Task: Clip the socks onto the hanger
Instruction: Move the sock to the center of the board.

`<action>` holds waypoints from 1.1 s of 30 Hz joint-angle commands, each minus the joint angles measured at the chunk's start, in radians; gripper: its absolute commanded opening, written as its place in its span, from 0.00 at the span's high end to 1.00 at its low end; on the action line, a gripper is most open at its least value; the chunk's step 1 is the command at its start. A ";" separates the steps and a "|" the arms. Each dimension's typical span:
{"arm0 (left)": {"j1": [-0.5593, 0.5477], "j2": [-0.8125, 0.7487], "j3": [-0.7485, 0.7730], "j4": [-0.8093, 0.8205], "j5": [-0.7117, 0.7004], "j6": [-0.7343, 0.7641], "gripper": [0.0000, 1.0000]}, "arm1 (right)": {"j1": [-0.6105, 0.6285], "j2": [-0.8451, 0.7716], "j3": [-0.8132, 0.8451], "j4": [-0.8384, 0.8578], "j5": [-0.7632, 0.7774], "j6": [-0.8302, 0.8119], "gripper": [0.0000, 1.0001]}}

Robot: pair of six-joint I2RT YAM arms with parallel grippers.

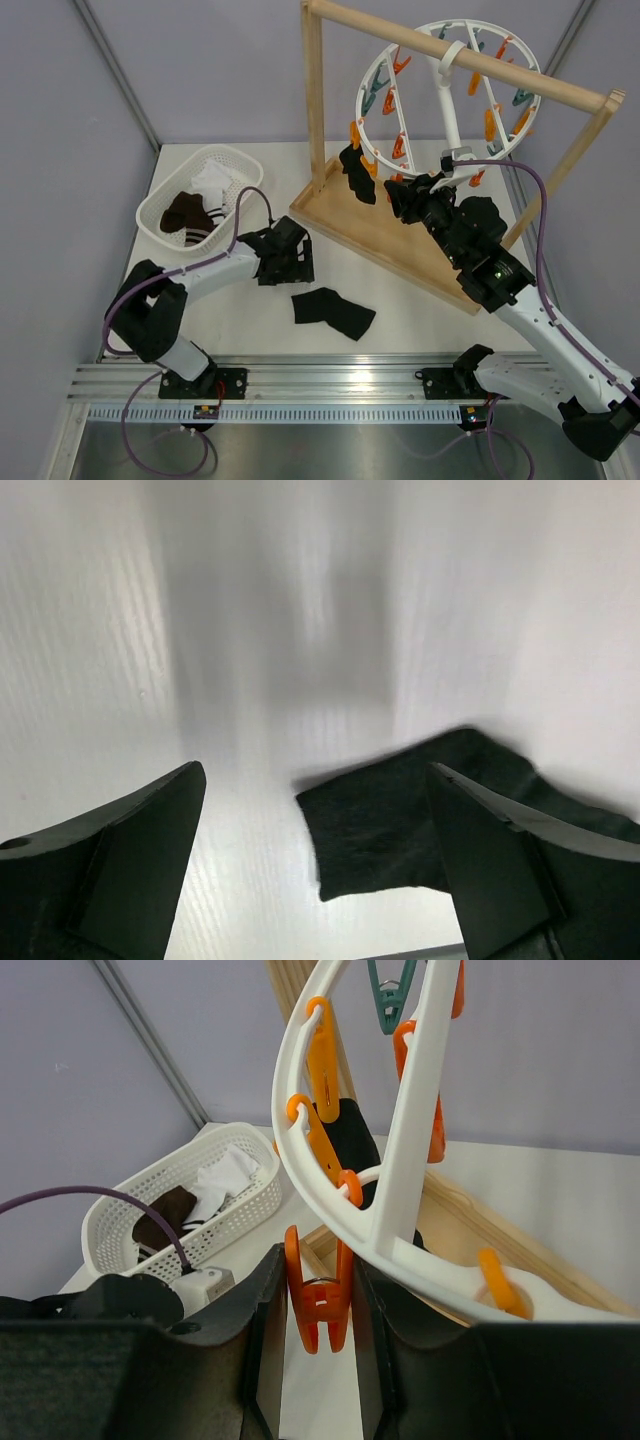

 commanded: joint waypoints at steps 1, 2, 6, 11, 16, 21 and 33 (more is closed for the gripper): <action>-0.008 -0.028 0.101 -0.040 -0.035 0.049 0.06 | 0.014 0.030 -0.001 -0.144 -0.111 0.000 1.00; -0.014 -0.047 0.095 -0.040 -0.013 0.036 0.06 | 0.014 0.030 -0.001 -0.144 -0.111 0.000 1.00; -0.112 -0.125 0.031 -0.013 0.073 -0.072 0.05 | 0.014 0.018 -0.010 -0.140 -0.104 -0.005 1.00; -0.156 -0.125 -0.093 0.072 0.191 -0.165 0.06 | 0.014 0.012 -0.016 -0.138 -0.107 -0.003 1.00; -0.155 -0.058 -0.135 0.152 0.281 -0.166 0.07 | 0.014 0.007 -0.019 -0.141 -0.103 0.001 1.00; -0.147 0.028 -0.092 0.118 0.252 -0.094 0.07 | 0.014 -0.004 -0.021 -0.149 -0.090 0.001 1.00; 0.080 0.059 0.161 -0.069 -0.022 0.140 0.05 | 0.014 -0.001 -0.025 -0.150 -0.080 -0.005 1.00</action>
